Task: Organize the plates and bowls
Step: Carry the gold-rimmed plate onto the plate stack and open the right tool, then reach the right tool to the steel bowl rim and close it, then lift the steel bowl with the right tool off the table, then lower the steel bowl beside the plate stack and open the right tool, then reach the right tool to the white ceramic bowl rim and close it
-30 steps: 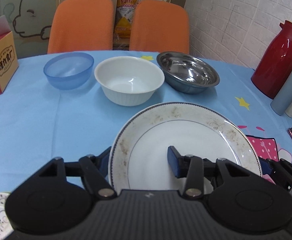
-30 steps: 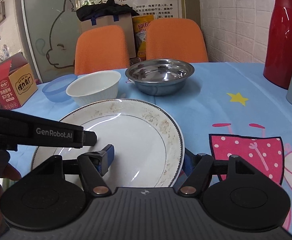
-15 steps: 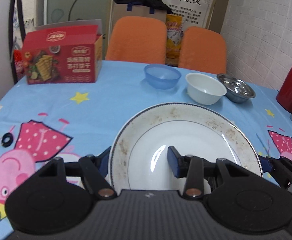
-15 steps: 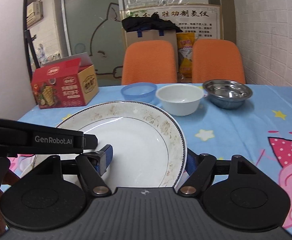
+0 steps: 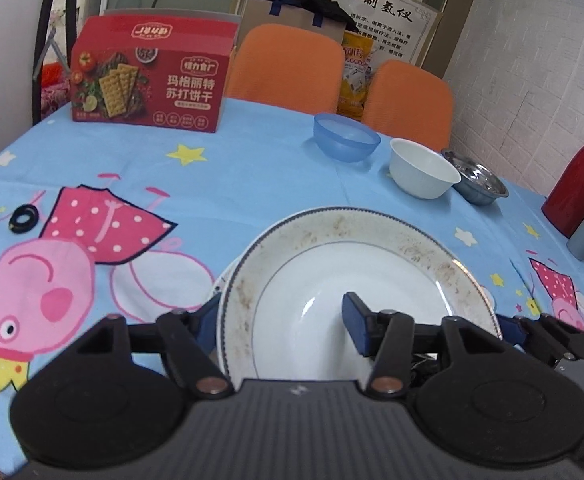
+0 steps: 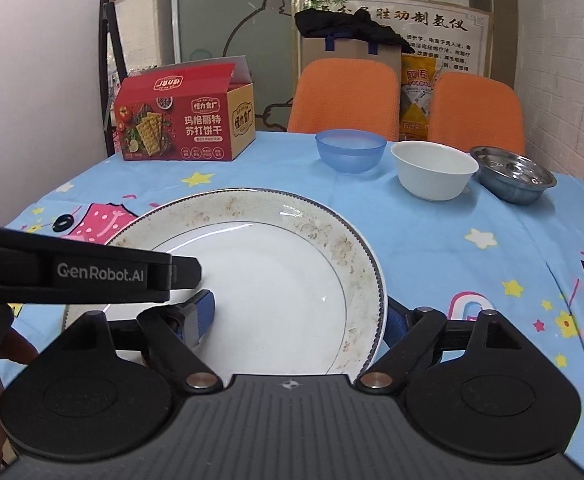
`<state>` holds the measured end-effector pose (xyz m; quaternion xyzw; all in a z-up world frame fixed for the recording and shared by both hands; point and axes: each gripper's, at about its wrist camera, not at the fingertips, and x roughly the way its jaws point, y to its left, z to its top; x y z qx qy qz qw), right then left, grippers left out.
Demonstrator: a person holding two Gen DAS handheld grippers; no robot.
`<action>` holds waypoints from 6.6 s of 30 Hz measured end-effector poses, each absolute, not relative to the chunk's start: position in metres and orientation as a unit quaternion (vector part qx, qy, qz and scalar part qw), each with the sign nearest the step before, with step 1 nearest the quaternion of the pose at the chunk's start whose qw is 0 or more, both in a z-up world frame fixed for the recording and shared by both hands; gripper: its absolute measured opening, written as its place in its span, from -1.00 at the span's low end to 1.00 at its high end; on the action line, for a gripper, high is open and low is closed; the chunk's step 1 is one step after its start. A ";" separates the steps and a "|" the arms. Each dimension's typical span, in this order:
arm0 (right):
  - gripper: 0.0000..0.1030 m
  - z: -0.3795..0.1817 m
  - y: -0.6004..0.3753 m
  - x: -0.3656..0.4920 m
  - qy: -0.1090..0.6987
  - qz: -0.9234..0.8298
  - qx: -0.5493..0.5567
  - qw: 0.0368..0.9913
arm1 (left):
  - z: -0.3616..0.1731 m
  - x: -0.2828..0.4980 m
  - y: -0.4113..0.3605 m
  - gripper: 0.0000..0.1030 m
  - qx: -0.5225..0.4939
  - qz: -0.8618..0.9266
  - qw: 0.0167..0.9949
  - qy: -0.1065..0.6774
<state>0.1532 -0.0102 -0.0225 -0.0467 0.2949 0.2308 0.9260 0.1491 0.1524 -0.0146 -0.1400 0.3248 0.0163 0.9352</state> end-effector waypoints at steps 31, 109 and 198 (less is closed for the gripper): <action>1.00 -0.026 -0.130 0.188 0.300 0.156 0.082 0.938 | 0.019 0.199 0.083 0.40 -0.122 -0.042 0.945 0.301; 0.54 -0.007 -0.187 0.251 0.322 0.152 0.036 0.934 | 0.004 0.304 -0.054 -0.24 -0.017 -0.123 0.906 0.405; 1.00 -0.036 -0.120 0.435 0.390 0.230 -0.046 0.890 | -0.034 0.451 0.056 0.42 -0.319 0.034 0.852 0.414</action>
